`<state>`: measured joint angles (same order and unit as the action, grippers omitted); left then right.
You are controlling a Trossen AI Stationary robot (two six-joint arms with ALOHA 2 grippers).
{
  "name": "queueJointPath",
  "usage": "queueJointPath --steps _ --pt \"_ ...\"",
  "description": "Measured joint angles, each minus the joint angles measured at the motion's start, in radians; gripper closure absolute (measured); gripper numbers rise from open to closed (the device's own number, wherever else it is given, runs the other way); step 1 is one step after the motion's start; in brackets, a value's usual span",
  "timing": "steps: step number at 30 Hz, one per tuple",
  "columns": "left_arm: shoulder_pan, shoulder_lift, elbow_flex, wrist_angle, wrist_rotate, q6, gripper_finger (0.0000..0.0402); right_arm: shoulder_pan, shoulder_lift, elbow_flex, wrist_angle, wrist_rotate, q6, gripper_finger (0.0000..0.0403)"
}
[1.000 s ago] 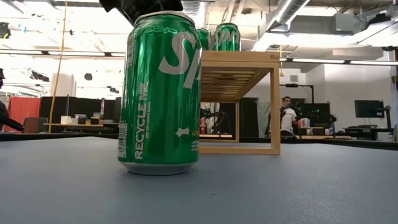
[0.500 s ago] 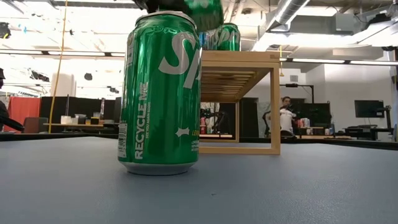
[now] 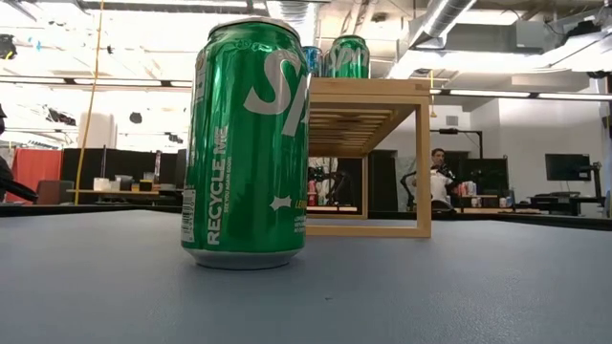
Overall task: Place canned beverage on shelf
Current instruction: Put the green soda can on the shelf aligned to the other green soda
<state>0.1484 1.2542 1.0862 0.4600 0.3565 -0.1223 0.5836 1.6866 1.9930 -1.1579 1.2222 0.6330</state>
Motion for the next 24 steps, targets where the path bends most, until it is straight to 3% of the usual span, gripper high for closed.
queueJointPath --steps 7,12,17,24 --pt "-0.036 0.009 -0.075 0.299 0.003 -0.024 0.0105 -0.103 -0.014 -0.001 0.450 -0.200 -0.488 0.0148" --pt "-0.038 0.006 -0.127 0.546 0.001 -0.072 0.0105 -0.166 -0.050 0.000 0.665 -0.350 -0.682 0.0148" --pt "-0.053 0.009 -0.132 0.516 -0.030 -0.043 0.0104 -0.244 -0.048 0.000 0.817 -0.595 -0.754 0.0148" --pt "-0.061 0.007 -0.132 0.535 -0.038 -0.019 0.0104 -0.330 -0.027 -0.002 0.842 -0.717 -0.740 0.0148"
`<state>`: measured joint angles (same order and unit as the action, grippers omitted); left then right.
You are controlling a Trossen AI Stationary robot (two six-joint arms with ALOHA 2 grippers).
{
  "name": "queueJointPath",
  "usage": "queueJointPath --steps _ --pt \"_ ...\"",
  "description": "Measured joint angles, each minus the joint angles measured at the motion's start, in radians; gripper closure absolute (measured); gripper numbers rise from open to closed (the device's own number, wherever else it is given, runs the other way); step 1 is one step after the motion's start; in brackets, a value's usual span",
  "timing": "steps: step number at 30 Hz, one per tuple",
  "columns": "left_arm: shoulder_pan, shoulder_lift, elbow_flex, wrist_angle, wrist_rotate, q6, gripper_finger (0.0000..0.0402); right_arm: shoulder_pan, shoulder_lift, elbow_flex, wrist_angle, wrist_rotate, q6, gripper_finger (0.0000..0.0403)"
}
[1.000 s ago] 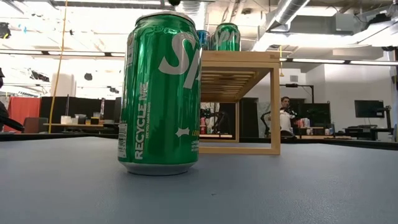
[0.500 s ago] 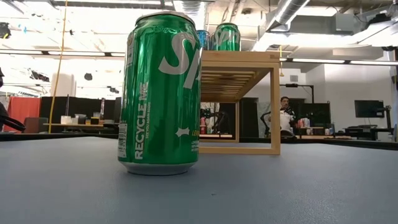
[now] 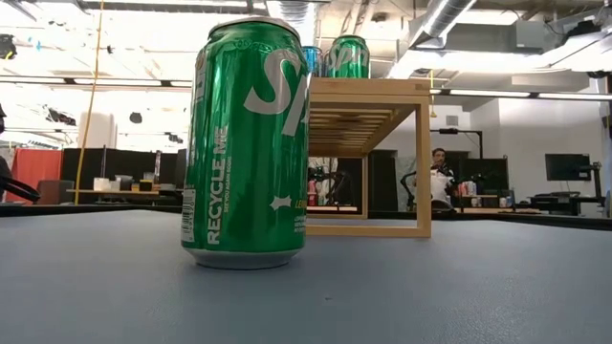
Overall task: Place canned beverage on shelf
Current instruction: Put the green soda can on the shelf aligned to the other green soda
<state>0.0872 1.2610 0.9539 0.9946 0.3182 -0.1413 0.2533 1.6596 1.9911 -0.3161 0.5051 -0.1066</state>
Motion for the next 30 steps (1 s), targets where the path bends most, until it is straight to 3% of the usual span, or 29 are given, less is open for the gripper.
queueJointPath --steps 7,13,23,30 --pt "-0.002 0.000 0.000 0.001 -0.005 0.006 0.0104 -0.068 -0.003 -0.011 0.015 -0.163 0.026 0.0148" --pt "-0.001 0.000 0.001 -0.001 -0.031 0.028 0.0104 -0.091 -0.001 -0.016 0.014 -0.207 0.024 0.0136" --pt "-0.001 -0.001 0.001 -0.003 -0.036 0.032 0.0104 -0.112 0.042 -0.016 0.081 -0.219 -0.017 0.0119" --pt "-0.002 -0.001 0.002 -0.006 -0.027 0.023 0.0104 -0.094 0.041 -0.017 0.092 -0.155 -0.036 0.0172"
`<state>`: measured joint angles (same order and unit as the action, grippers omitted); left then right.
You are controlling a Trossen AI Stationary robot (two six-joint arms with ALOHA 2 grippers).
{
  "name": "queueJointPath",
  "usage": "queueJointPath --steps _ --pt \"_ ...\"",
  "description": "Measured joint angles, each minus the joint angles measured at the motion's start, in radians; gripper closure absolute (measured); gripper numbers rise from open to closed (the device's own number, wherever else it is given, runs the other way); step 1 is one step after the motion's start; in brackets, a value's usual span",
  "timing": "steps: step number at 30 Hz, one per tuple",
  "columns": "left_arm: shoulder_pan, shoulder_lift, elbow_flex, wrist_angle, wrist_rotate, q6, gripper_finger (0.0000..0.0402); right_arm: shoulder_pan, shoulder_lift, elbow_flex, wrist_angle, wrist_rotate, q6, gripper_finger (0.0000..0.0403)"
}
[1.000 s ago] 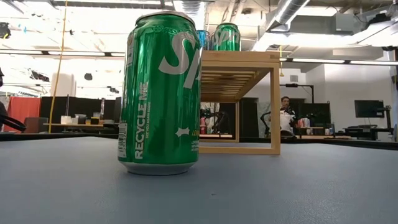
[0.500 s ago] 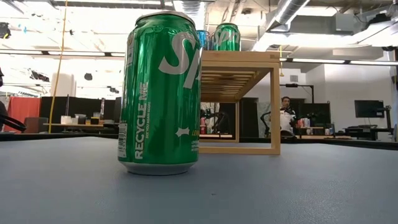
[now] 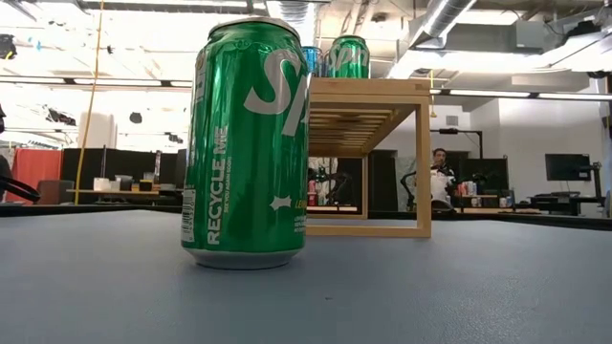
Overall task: Place canned beverage on shelf
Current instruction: Put the green soda can on the shelf aligned to the other green soda
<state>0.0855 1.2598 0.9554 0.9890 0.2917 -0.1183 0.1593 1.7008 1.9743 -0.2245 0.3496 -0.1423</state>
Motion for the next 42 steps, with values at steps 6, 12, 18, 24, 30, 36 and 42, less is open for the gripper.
queueJointPath --steps 6,12,18,24,30,36,42 --pt "-0.002 0.000 0.001 -0.035 -0.009 -0.006 0.0104 -0.001 0.000 0.000 -0.010 0.005 -0.010 0.0225" --pt "-0.002 -0.048 0.004 -0.272 -0.015 0.006 0.0090 0.000 0.004 -0.002 -0.027 0.020 -0.016 0.0225" --pt "0.000 -0.161 0.004 -0.606 -0.106 0.072 0.0085 0.009 0.008 -0.006 -0.109 0.066 -0.010 0.0225" --pt "0.000 -0.234 0.004 -0.727 -0.127 0.067 0.0085 0.009 0.011 -0.006 -0.109 0.067 0.015 0.0226" --pt "0.000 -0.267 0.003 -0.806 -0.123 0.046 0.0084 -0.001 0.012 -0.005 -0.120 0.043 0.045 0.0226" --pt "-0.001 -0.228 0.003 -0.817 -0.094 0.020 0.0084 -0.004 0.009 -0.002 -0.131 0.045 0.058 0.0227" --pt "-0.001 -0.214 0.003 -0.842 -0.031 -0.029 0.0073 -0.003 0.009 -0.002 -0.137 0.041 0.057 0.0227"
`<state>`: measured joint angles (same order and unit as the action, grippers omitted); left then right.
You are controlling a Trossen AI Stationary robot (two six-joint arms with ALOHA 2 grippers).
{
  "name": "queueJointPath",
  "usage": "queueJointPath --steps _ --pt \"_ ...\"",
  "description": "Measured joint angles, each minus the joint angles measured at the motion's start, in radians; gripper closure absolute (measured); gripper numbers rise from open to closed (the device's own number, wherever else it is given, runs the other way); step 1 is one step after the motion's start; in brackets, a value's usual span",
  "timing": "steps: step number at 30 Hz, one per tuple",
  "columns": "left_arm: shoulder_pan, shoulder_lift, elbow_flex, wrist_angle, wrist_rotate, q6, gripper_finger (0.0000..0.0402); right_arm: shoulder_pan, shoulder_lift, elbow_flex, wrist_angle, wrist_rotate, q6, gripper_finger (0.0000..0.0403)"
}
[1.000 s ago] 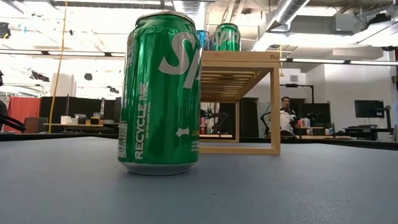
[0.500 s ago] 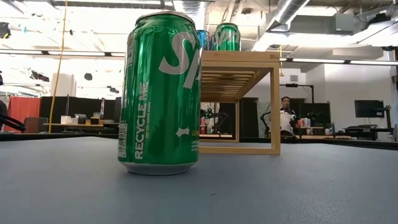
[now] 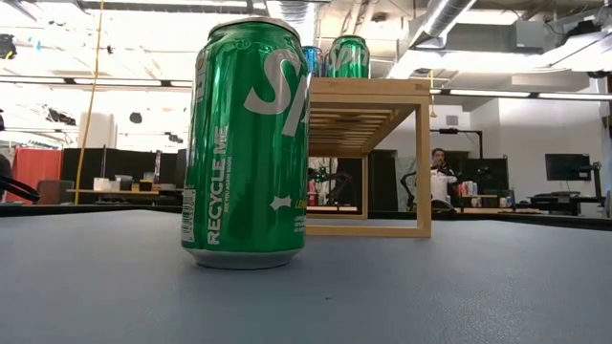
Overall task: Place canned beverage on shelf
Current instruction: Put the green soda can on the shelf aligned to the other green soda
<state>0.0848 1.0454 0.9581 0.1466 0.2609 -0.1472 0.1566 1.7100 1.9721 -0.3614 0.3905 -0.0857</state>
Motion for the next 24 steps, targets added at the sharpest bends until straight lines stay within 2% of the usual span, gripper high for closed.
queueJointPath --steps 11,14,19,21,24 --pt "-0.001 -0.014 -0.003 -0.053 0.102 -0.127 0.0055 -0.001 -0.005 0.005 -0.029 0.002 0.004 0.0227" --pt "0.003 -0.068 -0.003 -0.177 0.098 -0.123 0.0055 0.008 -0.005 0.005 -0.055 0.002 0.024 0.0227" --pt "0.033 -0.151 -0.003 -0.401 0.034 -0.081 0.0055 0.014 -0.006 0.004 -0.107 0.001 0.038 0.0227" --pt "0.050 -0.189 -0.003 -0.416 0.008 -0.083 0.0055 0.015 -0.009 0.004 -0.142 0.000 0.062 0.0227" --pt "0.061 -0.219 -0.003 -0.329 0.000 -0.078 0.0055 0.015 -0.010 0.004 -0.173 -0.025 0.086 0.0227"
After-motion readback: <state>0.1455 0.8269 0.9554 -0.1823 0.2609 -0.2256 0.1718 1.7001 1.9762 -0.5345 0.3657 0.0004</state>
